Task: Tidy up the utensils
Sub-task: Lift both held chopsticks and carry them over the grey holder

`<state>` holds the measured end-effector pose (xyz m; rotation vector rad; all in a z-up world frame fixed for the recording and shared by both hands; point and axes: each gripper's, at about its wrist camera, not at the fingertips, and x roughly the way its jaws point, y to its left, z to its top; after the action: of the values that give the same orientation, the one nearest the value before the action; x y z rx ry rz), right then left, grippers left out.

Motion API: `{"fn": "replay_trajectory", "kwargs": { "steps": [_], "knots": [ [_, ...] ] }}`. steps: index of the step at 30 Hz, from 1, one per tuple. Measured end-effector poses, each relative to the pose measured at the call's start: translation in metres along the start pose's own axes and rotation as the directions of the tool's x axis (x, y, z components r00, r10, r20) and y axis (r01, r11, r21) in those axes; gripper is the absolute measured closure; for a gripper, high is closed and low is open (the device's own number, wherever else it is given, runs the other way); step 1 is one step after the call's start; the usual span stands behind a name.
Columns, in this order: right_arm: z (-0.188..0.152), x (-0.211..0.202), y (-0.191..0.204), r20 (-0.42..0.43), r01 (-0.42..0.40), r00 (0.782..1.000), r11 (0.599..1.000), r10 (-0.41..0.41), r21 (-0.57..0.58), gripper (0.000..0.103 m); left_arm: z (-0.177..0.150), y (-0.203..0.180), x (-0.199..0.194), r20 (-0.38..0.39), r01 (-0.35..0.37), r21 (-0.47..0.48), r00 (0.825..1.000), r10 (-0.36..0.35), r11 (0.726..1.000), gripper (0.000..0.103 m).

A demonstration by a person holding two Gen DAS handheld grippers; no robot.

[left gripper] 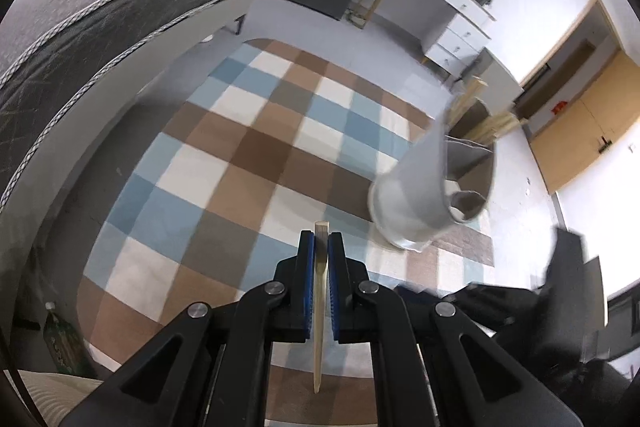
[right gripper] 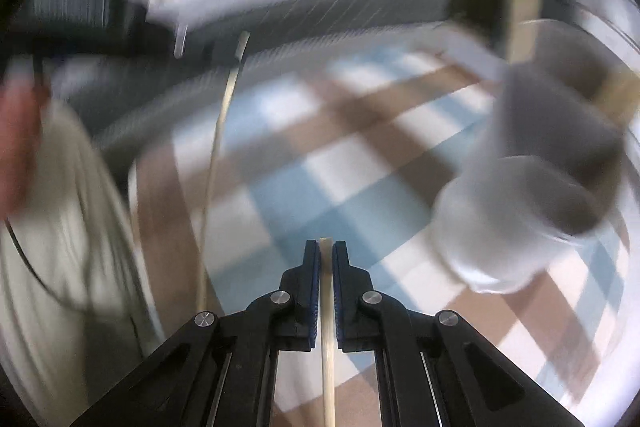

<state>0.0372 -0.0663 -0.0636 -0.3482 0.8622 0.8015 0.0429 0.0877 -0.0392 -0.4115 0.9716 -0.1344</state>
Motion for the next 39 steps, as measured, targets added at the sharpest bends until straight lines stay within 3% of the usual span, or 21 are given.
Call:
{"fn": "replay_trajectory", "kwargs": {
  "steps": [3,7,13,18,26,30,39],
  "knots": [
    [-0.001,-0.033,-0.011,0.14,-0.009,0.99,0.988,-0.013,0.156,0.098,-0.003,-0.016,-0.007,0.016,0.02,0.034,1.0,-0.021,0.999,0.101],
    [-0.007,-0.066,-0.024,0.289,-0.032,0.955,0.95,-0.062,0.309,0.098,-0.007,-0.04,-0.022,0.057,0.047,0.091,0.997,-0.052,0.995,0.101],
    [-0.027,-0.099,-0.037,0.393,-0.052,0.911,0.909,-0.128,0.414,0.097,-0.012,-0.074,-0.034,0.076,0.031,0.187,0.996,-0.046,0.982,0.101],
    [-0.024,-0.124,-0.045,0.458,-0.044,0.87,0.895,-0.184,0.444,0.098,-0.009,-0.096,-0.042,0.069,0.02,0.23,0.997,-0.036,0.973,0.101],
    [0.018,-0.166,-0.059,0.57,-0.015,0.774,0.892,-0.277,0.453,0.097,0.024,-0.125,-0.076,0.115,0.069,0.248,0.988,-0.1,0.966,0.101],
    [0.049,-0.185,-0.078,0.614,-0.015,0.72,0.877,-0.324,0.48,0.097,0.054,-0.134,-0.092,0.16,0.052,0.231,0.983,-0.09,0.972,0.101],
    [0.112,-0.183,-0.116,0.653,-0.009,0.648,0.854,-0.391,0.52,0.097,0.115,-0.143,-0.086,0.222,0.066,0.204,0.969,-0.111,0.977,0.101]
  ]
}}
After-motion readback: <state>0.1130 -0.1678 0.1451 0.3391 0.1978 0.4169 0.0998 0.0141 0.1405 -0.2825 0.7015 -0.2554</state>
